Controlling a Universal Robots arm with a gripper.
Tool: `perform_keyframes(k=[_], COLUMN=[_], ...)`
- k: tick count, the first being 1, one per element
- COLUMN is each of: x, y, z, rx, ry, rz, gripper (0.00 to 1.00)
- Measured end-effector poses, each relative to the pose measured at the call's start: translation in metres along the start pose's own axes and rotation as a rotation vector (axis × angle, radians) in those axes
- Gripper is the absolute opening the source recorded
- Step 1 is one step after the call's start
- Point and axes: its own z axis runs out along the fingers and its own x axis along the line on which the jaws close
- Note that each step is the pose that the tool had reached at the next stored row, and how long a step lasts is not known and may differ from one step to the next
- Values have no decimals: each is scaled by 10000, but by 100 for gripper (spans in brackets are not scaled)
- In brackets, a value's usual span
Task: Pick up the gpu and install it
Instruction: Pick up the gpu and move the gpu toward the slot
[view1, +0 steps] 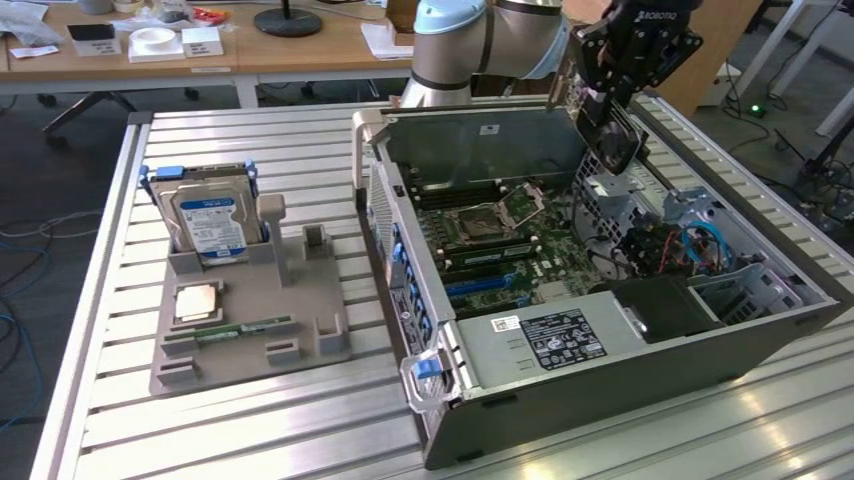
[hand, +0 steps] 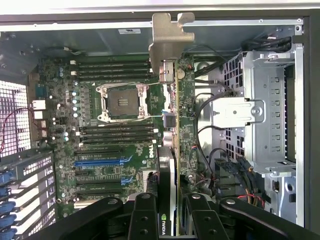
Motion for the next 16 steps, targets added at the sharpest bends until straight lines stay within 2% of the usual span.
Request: perform_keyframes(k=[16], x=[1], y=[-1], z=[41], rx=[3], ry=[0], rz=[0], gripper=[27])
